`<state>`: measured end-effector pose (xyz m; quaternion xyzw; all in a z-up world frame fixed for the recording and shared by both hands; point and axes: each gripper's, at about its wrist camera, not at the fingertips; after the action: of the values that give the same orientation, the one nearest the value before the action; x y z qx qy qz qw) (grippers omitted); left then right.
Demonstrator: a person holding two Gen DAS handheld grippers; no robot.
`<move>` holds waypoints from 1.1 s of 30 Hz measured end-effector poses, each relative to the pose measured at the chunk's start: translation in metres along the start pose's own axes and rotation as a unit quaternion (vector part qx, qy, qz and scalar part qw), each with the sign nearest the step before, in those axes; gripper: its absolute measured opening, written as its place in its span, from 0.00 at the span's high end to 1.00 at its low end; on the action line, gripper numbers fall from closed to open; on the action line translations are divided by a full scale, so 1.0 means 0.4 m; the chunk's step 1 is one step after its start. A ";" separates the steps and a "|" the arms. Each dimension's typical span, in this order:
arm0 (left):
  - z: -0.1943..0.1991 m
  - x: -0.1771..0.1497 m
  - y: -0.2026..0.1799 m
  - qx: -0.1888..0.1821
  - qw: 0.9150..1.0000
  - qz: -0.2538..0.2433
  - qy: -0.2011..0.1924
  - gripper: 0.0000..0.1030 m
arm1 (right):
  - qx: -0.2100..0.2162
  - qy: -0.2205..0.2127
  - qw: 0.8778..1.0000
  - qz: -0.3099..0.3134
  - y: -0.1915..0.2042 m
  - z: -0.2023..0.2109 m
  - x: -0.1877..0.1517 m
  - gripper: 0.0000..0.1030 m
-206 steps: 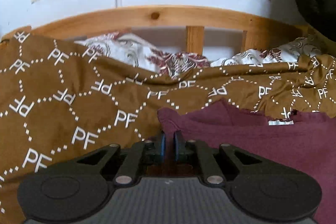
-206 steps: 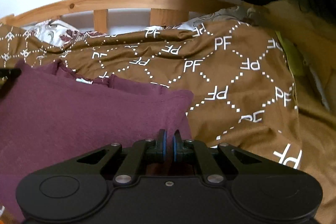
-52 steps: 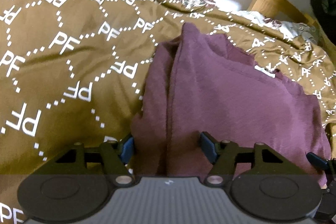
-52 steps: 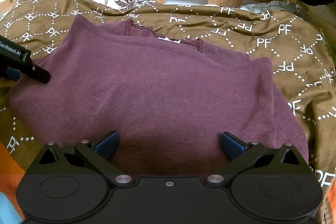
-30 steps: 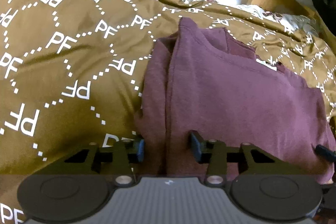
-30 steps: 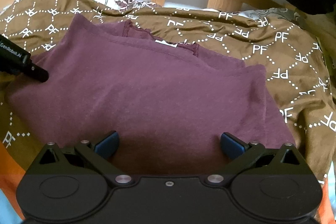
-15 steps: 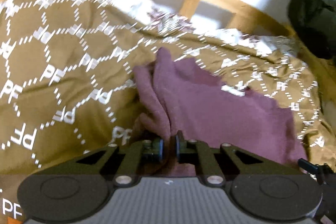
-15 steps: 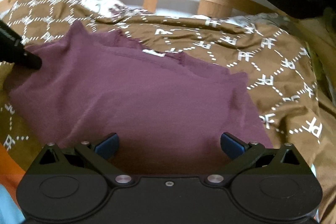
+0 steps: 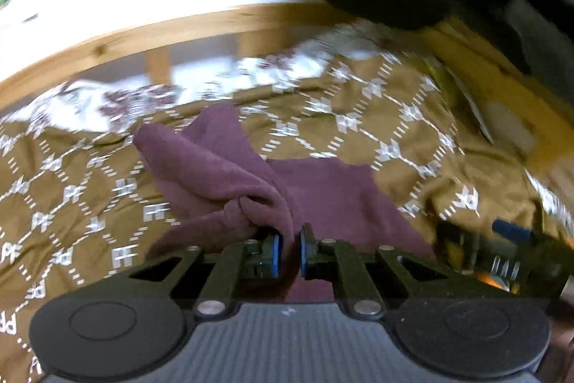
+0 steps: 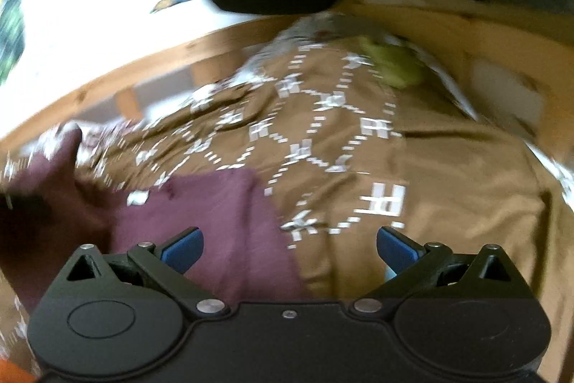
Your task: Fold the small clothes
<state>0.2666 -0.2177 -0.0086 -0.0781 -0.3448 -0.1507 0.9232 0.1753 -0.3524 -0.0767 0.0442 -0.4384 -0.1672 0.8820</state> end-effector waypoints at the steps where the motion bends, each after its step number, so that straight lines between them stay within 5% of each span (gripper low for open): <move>1: -0.013 -0.007 -0.027 -0.002 1.000 -0.008 0.005 0.90 | 0.001 0.002 1.000 -0.023 -0.026 0.000 0.007 0.00; 11: -0.106 -0.090 -0.100 -0.029 0.998 -0.014 0.046 0.81 | 0.035 0.025 0.983 -0.179 -0.192 -0.010 0.015 0.00; 12: -0.098 -0.092 -0.095 -0.034 0.998 -0.013 0.043 0.77 | 0.037 0.028 0.982 -0.181 -0.191 -0.015 0.015 0.00; 17: -0.042 -0.097 -0.072 -0.081 0.997 -0.001 0.012 0.24 | 0.044 0.037 0.985 -0.162 -0.166 -0.032 0.013 0.00; 22: 0.027 -0.104 -0.067 -0.115 0.993 -0.017 -0.024 0.02 | 0.060 0.031 0.989 -0.135 -0.135 -0.030 0.013 0.01; 27: 0.094 -0.135 -0.059 -0.118 0.990 -0.062 -0.056 0.01 | 0.068 0.027 0.992 -0.102 -0.100 -0.033 0.014 0.01; 33: 0.122 -0.195 -0.009 -0.058 0.989 -0.098 -0.098 0.01 | 0.127 -0.012 0.989 -0.070 -0.059 -0.012 0.011 0.01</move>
<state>0.1795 -0.1914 -0.0234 -0.1113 -0.4301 -0.2518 0.8597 0.1753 -0.3763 -0.0816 0.1843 -0.4628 -0.1723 0.8498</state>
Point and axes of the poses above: each gripper's, at about its wrist camera, not at the fingertips, and z roughly against the way its jaws point, y to its left, x to its top, and after that the axes turned 2 degrees about -x, right-handed
